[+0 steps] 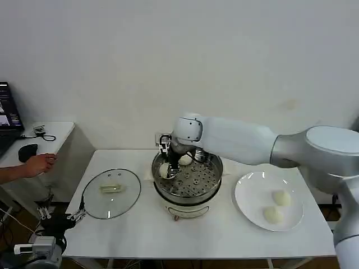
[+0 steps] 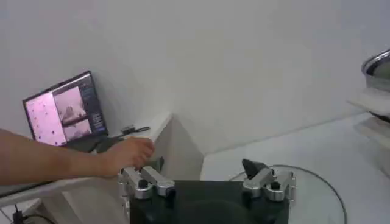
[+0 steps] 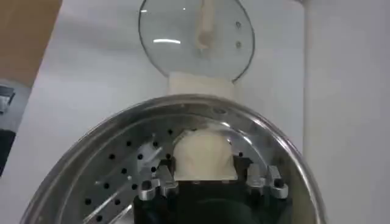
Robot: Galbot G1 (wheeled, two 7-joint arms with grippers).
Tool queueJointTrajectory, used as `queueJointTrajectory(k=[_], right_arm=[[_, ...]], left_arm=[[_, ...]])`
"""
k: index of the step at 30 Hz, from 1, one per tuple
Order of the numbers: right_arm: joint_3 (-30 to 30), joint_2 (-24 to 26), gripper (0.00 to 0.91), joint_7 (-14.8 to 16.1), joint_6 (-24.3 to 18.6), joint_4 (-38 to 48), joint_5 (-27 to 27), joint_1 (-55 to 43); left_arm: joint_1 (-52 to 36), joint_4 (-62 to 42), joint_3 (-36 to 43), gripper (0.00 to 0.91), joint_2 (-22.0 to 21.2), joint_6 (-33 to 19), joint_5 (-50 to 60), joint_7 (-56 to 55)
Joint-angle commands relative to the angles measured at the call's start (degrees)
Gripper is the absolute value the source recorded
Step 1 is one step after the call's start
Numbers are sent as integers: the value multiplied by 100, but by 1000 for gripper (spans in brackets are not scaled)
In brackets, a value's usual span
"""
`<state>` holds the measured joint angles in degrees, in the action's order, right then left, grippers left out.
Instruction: Take steamed baozi put them in steamer then cover it.
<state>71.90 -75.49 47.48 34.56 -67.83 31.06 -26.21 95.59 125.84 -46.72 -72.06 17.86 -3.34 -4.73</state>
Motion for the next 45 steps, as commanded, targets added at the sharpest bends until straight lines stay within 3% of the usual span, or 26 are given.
queueJointTrajectory(k=[1, 6, 7, 13, 19, 23, 32, 38, 45], right_arm=[[17, -229, 655, -43, 76, 238, -33, 117], [7, -274, 665, -36, 50, 345, -106, 158], [6, -281, 907, -26, 45, 362, -130, 162], [-4, -224, 907, 88, -26, 341, -275, 164], [-135, 186, 907, 201, -73, -122, -193, -306], [-134, 842, 907, 434, -241, -685, -242, -733], [115, 2951, 907, 870, -667, -2109, -859, -1320], [-61, 4487, 907, 1123, -1058, -2531, -1560, -996], [-442, 5484, 907, 1421, -1725, -2672, -2318, -119]], left_arm=[[-1, -2, 5, 907, -7, -2, 5, 2], [-5, 15, 23, 907, -24, -3, 6, 4], [-4, 24, 23, 907, -24, -4, 6, 9], [-8, 53, 38, 907, -40, 2, 7, 7], [-13, 63, 56, 907, -17, 5, 8, 11], [-11, 117, 73, 907, -16, 13, -9, 19], [-40, 211, 279, 907, -34, 27, 18, 20], [-19, 209, 463, 907, -21, 18, 102, 20], [19, 157, 576, 907, -23, -3, 170, 16]])
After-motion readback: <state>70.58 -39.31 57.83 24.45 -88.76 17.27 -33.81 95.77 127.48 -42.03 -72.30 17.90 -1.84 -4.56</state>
